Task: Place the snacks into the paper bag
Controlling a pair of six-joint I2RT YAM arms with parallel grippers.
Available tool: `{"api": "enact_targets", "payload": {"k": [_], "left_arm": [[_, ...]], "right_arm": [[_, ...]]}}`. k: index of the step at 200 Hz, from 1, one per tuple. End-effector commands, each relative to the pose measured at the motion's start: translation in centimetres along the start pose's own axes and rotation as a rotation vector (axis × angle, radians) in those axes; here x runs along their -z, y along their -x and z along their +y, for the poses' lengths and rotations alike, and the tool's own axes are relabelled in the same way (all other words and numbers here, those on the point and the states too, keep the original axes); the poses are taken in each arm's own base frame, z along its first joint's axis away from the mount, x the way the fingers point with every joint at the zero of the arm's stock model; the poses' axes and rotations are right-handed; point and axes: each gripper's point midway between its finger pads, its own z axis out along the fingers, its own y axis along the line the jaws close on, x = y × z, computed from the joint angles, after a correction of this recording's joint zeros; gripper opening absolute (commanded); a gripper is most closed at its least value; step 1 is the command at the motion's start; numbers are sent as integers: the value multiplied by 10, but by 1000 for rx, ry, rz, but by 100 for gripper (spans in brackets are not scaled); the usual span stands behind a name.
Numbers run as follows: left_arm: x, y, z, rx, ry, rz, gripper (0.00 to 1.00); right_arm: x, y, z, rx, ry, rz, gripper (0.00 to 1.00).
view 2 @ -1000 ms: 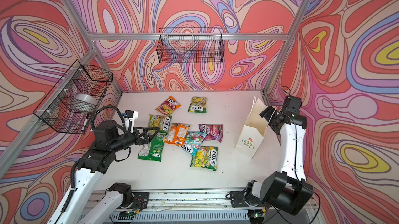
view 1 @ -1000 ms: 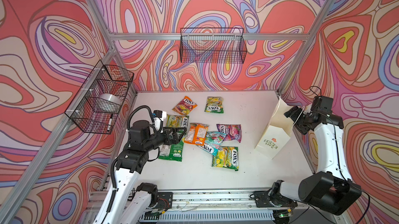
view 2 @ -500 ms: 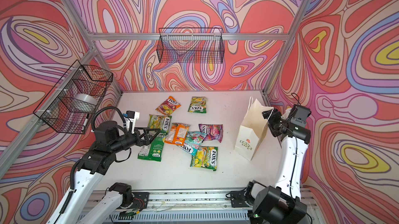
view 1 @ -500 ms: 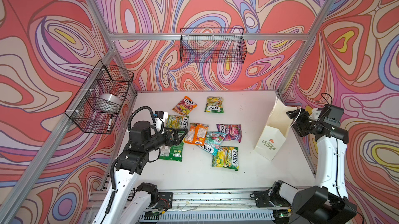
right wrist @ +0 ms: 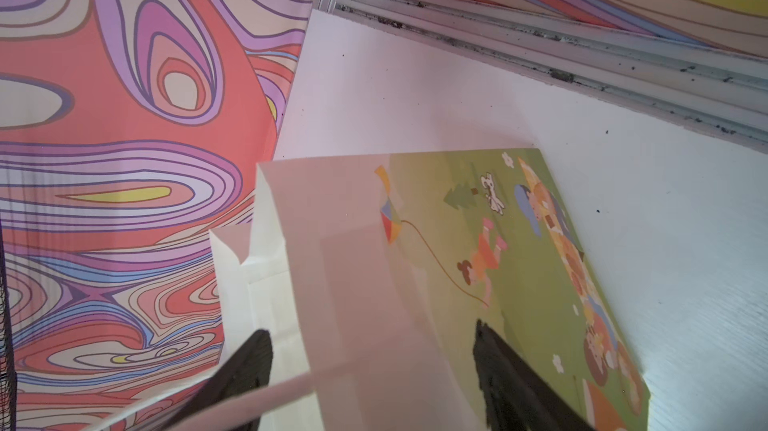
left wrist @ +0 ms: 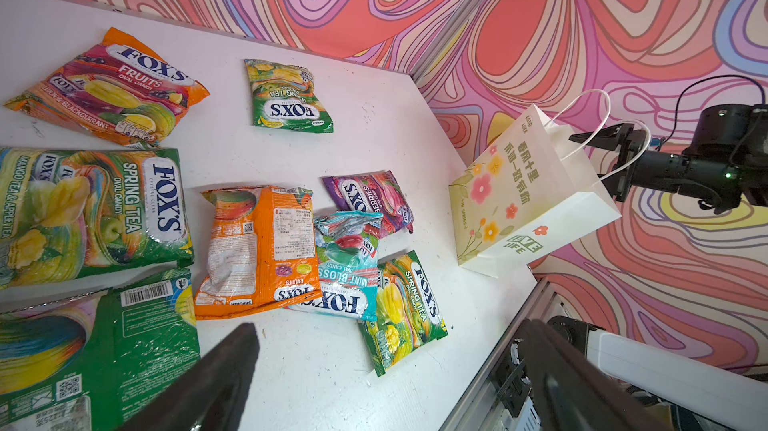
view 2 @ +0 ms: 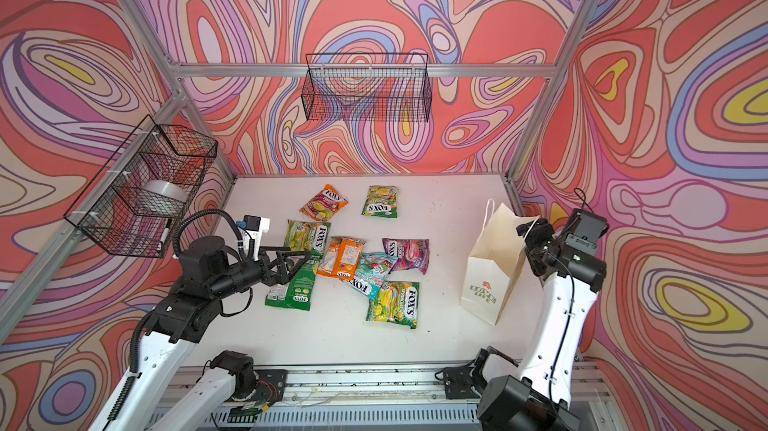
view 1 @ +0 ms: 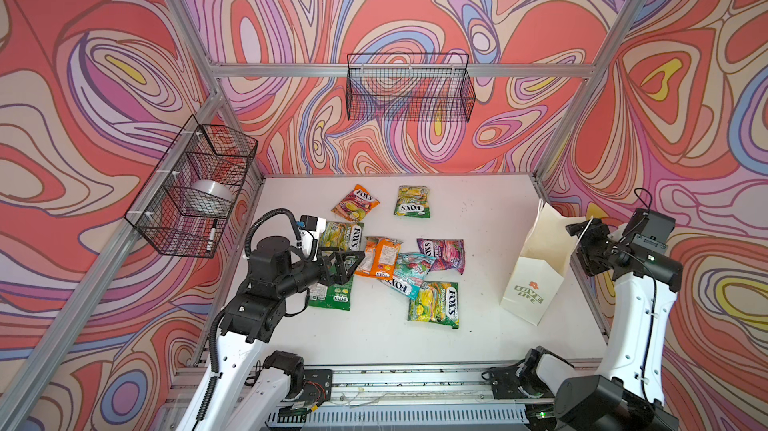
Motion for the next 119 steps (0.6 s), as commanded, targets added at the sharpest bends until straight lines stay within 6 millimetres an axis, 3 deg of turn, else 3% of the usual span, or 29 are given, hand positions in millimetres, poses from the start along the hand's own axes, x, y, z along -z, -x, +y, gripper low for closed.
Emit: {"api": "enact_targets", "payload": {"k": [1,33,59,91,119], "left_arm": [[2,-1,-2,-24,0,-4,100],[1,-1,-2,-25,5,-5,100],[1,-1,1,-27,18,-5,100],[1,0,5,-27,37,-12,100],[-1,-1,8,-24,48,-8,100]], "right_arm": [[-14,-10,-6,-30,49,25,70],[-9,-3,11,9,127,-9,38],[-8,-2,14,21,118,8,0],[-27,-9,33,30,214,74,0],[-47,-11,72,155,235,92,0]]}}
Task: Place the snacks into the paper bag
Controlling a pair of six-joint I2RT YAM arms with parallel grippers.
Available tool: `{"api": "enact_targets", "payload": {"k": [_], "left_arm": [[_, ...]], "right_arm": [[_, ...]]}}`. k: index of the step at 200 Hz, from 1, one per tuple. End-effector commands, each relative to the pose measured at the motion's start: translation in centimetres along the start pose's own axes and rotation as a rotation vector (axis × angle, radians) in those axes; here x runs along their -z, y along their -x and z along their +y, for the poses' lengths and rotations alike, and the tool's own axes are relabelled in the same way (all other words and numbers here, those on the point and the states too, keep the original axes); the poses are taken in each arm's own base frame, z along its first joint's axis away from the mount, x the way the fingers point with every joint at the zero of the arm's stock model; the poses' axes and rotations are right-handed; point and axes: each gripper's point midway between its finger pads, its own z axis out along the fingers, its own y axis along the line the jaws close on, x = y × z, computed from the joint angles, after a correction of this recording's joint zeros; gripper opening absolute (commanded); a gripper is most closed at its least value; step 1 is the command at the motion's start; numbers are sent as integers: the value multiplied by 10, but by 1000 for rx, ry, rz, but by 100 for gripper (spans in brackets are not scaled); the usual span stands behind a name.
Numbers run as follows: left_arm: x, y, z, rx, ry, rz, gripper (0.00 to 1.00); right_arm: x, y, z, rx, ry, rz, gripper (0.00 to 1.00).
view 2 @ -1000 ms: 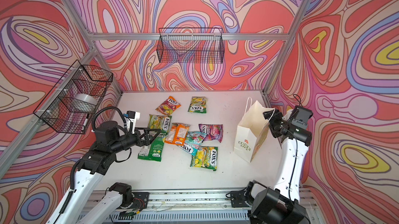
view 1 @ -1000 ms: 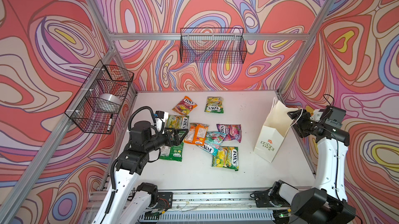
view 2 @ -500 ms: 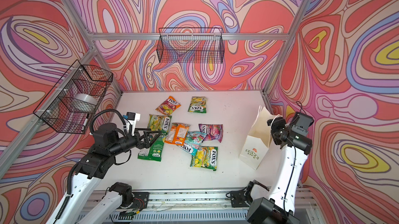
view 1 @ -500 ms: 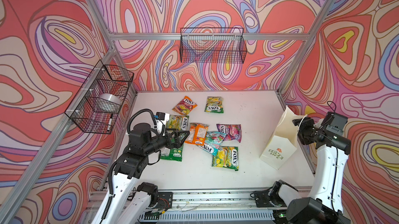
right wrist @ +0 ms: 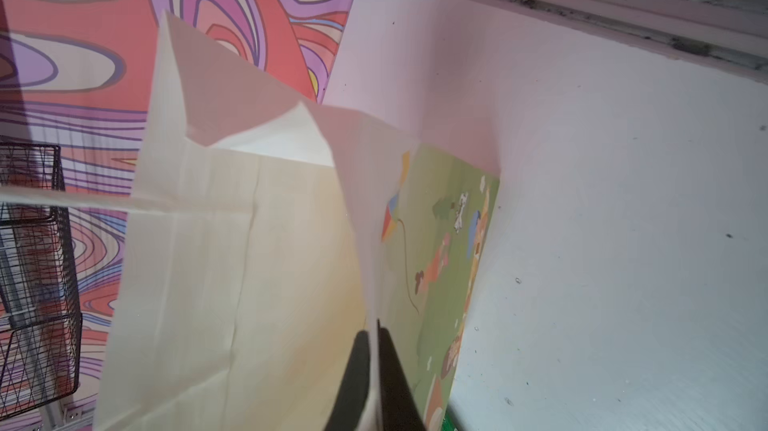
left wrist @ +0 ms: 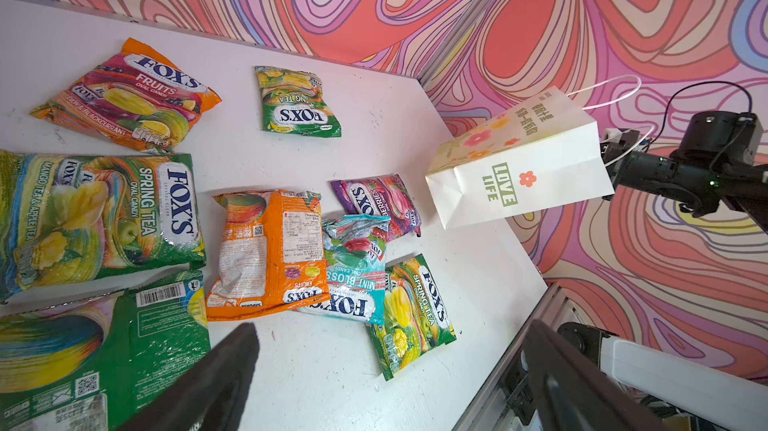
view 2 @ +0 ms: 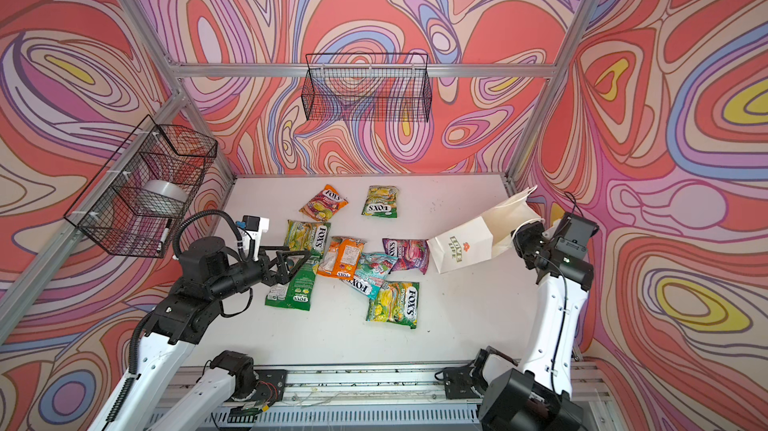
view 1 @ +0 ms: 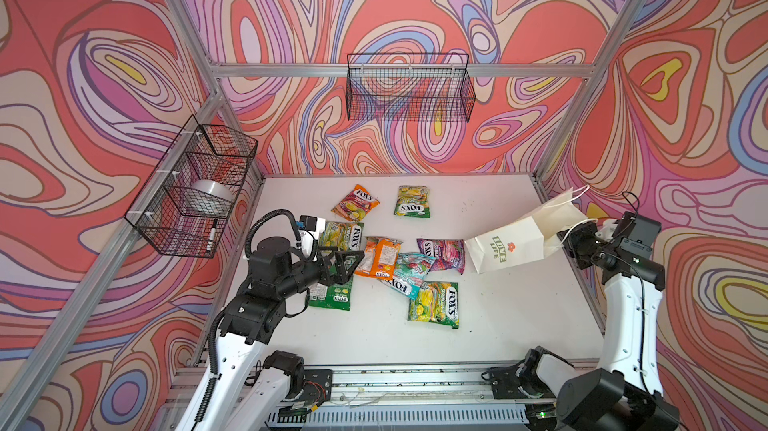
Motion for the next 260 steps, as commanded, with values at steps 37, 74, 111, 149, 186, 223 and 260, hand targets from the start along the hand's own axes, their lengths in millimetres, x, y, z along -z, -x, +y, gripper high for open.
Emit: {"api": "enact_targets", "payload": {"k": [37,74,111,149,186,223,260], "left_arm": [[-3,-4,5,-10,25,13,100],[0,-2,6,-21,34,-3,100],[-4,-3,6,-14,27,12,100],[-3,-3,7,-16,32,7,100],[-5,-4,8,-12,29,15,100],[-6,-5,6,-8,18,20,100],[-8,-7,7,2,15,30,100]], "right_arm": [[-49,14,62,240,-78,65,0],[-65,26,55,339,-156,61,0],[-93,20,44,417,-229,142,0],[-103,16,37,416,-242,174,25],[-81,16,71,393,-99,118,54],[-76,8,81,337,47,126,63],[-71,8,86,235,244,133,60]]}}
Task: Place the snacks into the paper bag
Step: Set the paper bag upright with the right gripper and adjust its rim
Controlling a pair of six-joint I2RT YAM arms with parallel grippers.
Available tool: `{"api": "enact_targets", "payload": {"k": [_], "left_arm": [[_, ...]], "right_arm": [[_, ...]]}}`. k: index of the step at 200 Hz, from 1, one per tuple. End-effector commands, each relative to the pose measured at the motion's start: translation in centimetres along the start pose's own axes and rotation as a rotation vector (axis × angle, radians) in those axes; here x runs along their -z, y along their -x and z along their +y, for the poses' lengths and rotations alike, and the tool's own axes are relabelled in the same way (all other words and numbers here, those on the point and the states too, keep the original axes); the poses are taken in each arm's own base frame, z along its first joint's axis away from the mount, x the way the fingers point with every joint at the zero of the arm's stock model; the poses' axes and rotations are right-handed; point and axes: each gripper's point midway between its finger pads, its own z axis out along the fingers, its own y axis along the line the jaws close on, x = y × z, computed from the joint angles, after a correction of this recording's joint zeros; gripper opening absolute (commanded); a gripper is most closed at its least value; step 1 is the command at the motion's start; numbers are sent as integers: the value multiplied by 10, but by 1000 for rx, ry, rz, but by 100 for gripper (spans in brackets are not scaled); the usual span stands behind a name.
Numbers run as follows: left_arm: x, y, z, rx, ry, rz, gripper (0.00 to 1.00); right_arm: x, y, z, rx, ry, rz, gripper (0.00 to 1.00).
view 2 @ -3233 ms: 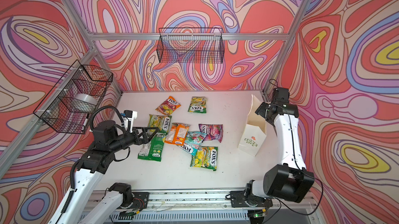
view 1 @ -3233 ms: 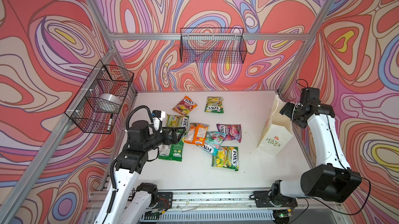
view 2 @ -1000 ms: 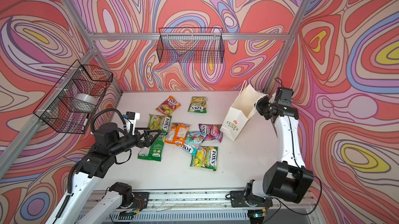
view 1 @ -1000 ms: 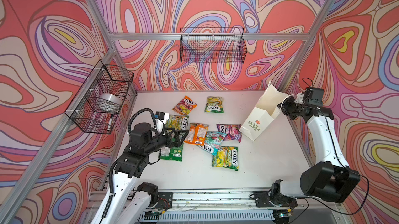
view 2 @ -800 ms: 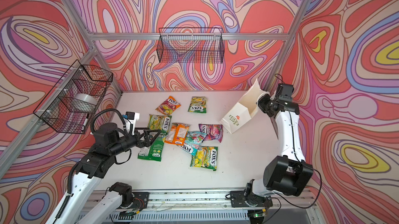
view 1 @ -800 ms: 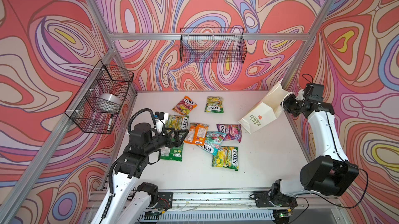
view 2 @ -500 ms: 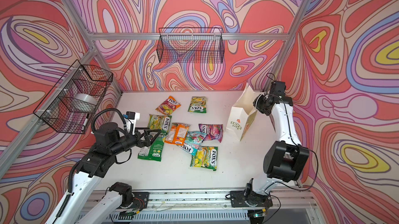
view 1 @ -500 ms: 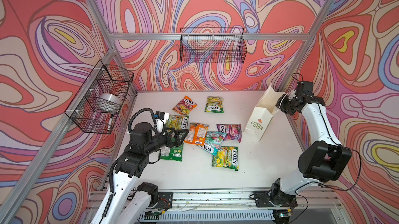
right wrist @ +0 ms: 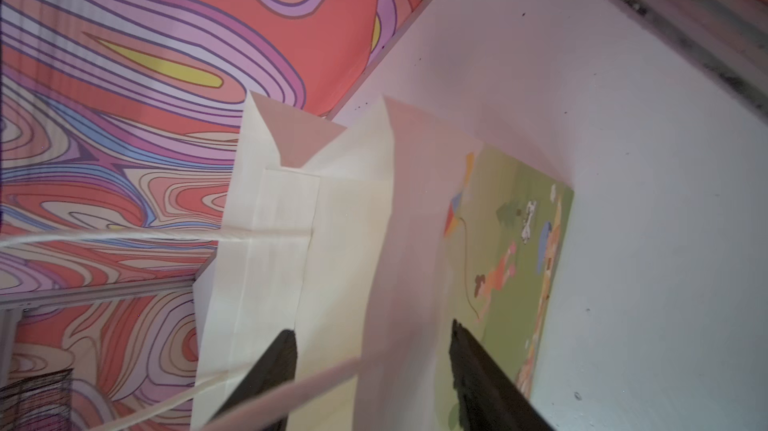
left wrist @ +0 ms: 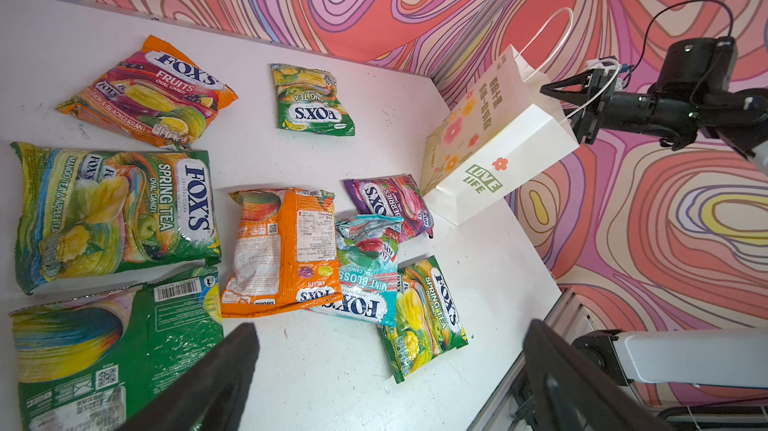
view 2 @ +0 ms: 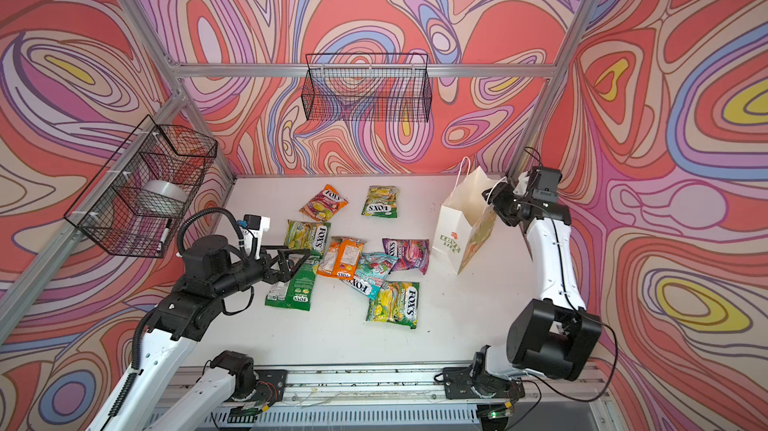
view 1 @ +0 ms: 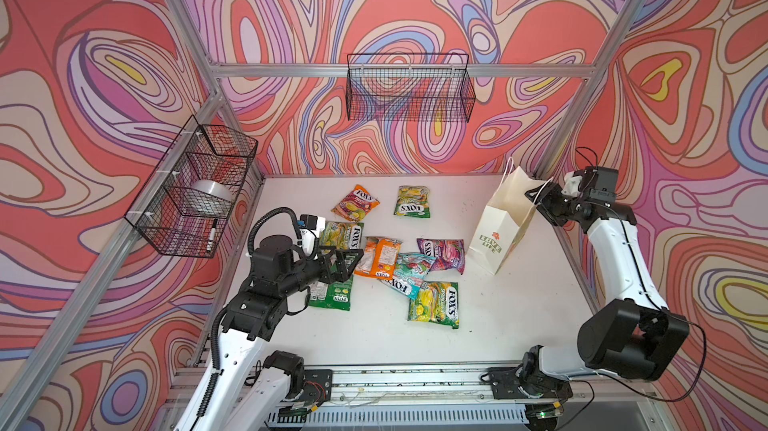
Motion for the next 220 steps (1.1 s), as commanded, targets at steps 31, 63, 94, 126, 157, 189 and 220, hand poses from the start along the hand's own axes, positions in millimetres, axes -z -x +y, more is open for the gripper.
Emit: {"api": "enact_targets", "payload": {"k": [31,63,94,126,157,189,220], "left_arm": [[-3,-6,-1,-4,-14,19,100],[-6,-7,1,2,-12,28,100],[-6,-6,0,3,-16,27,100],[-3,-5,-7,-2,-46,20,100],[3,1,-36,-25,-206,-5,100],[5,15,-57,-14,-328,-55,100],[3,14,-52,-27,-300,-47,100]], "right_arm": [[27,16,18,-87,252,-67,58],[53,22,8,-146,242,-149,59],[78,23,-12,-197,83,-216,60],[104,10,21,28,-174,-268,74],[90,-24,43,171,-327,-216,94],[65,-41,28,185,-477,-195,99],[67,-35,20,141,-609,-271,93]]}}
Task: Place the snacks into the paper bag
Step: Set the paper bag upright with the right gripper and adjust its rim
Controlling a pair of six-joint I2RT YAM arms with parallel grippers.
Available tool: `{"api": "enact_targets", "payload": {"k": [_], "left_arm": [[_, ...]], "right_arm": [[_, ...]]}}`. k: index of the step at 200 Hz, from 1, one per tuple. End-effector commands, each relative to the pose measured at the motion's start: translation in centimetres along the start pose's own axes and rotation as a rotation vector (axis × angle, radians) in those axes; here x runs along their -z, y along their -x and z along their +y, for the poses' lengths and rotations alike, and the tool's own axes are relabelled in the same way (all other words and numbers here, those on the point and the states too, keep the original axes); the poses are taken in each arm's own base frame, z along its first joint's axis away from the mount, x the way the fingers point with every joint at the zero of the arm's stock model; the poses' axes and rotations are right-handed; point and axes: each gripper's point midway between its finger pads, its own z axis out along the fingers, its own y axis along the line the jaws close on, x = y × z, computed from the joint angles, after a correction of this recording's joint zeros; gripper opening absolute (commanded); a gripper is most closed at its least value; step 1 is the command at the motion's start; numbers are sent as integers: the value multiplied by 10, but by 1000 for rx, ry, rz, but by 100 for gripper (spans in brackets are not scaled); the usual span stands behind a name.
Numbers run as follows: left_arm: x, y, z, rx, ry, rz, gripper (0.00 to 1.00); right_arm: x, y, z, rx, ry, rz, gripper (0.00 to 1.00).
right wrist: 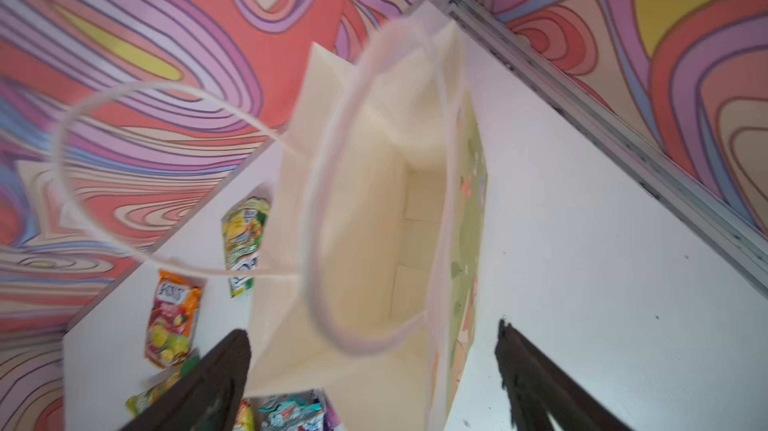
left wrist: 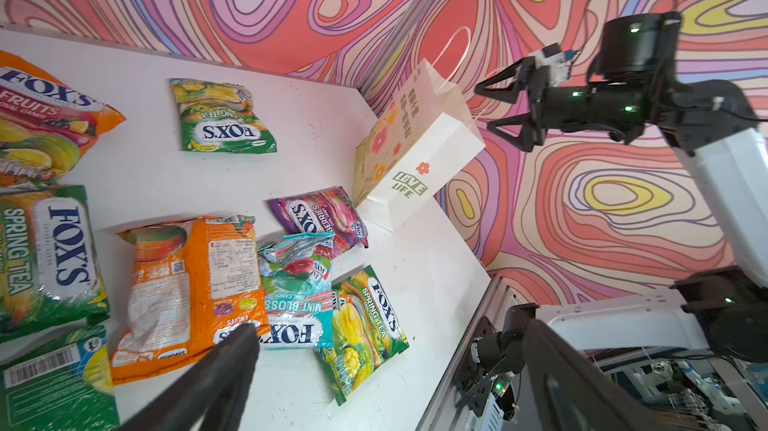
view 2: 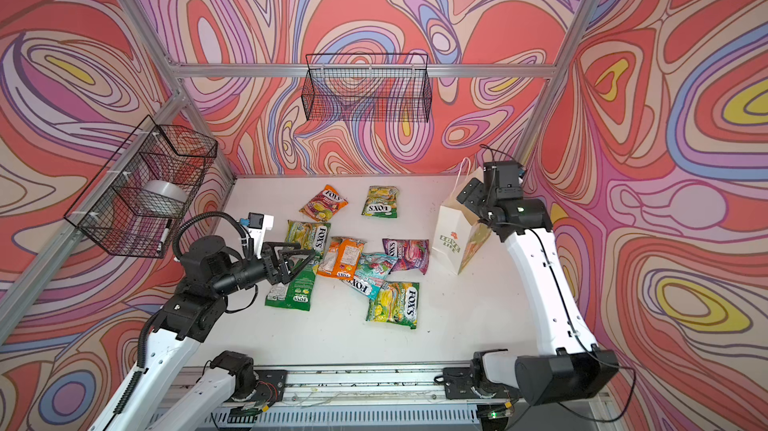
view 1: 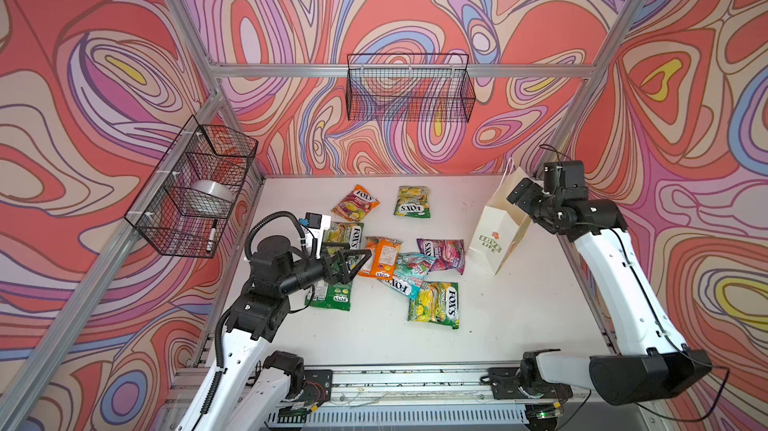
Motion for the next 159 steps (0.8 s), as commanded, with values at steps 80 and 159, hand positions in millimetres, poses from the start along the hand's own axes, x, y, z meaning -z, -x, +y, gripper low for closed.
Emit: {"api": "enact_targets", "payload": {"k": [80,159], "left_arm": [[5,-4,-7,-49,-9,12,100],[-5,-14,29,-5,129,56,100]], "right_arm": [[-25,13,-24,-21,-285,-77,50],[-29,11,-17,47,-271,-13,0]]}}
